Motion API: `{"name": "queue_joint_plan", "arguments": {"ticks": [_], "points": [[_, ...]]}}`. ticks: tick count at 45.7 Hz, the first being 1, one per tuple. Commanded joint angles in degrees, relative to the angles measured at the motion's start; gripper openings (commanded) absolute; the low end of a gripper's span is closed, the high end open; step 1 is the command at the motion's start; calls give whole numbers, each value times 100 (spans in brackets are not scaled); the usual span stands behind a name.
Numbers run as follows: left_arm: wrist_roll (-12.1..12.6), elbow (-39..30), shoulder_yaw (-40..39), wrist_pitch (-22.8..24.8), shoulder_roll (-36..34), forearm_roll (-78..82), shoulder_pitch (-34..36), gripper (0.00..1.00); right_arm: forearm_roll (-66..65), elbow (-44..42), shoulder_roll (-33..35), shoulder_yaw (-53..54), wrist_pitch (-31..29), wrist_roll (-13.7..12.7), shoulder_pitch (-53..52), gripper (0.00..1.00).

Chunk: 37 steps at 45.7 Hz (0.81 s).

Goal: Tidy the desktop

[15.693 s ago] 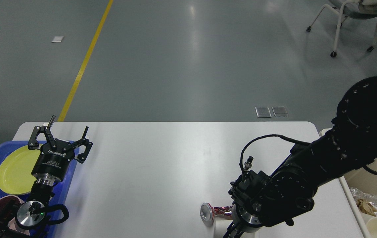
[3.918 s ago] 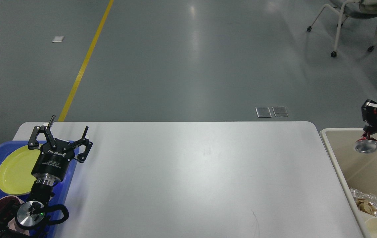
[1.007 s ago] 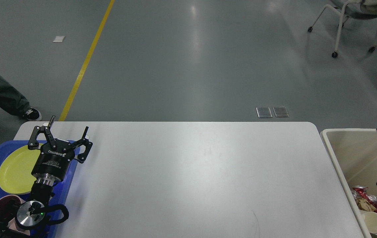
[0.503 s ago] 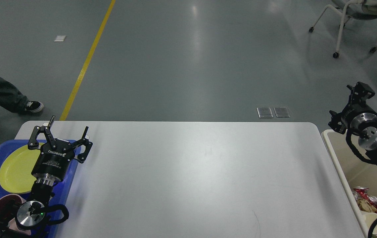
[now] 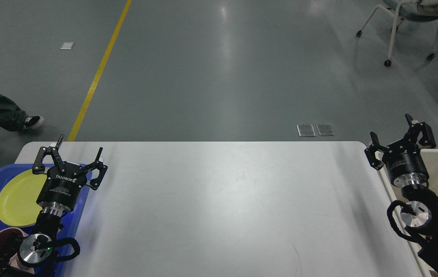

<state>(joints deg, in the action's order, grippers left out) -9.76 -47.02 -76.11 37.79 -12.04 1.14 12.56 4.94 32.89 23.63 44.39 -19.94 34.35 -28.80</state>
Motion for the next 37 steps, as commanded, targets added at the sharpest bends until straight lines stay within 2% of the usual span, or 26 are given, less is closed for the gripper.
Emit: {"name": "queue_joint_plan", "arguments": {"ticks": [1, 9, 13, 15, 18, 25, 37], "points": [[0, 0, 0, 0, 0, 0, 0, 96, -283, -116, -87, -290, -62, 362, 146, 100], [0, 0, 0, 0, 0, 0, 0, 96, -257, 147, -60, -344, -203, 143, 173, 100], [0, 0, 0, 0, 0, 0, 0, 96, -257, 341, -52, -317, 7, -174, 173, 100], [0, 0, 0, 0, 0, 0, 0, 96, -257, 420, -52, -291, 262, -227, 173, 100], [0, 0, 0, 0, 0, 0, 0, 96, -257, 674, -34, -282, 579, -227, 182, 100], [0, 0, 0, 0, 0, 0, 0, 96, -257, 1088, 63, -186, 860, -218, 340, 100], [0, 0, 0, 0, 0, 0, 0, 96, -248, 956, 19, 201, 834, -175, 340, 100]]}}
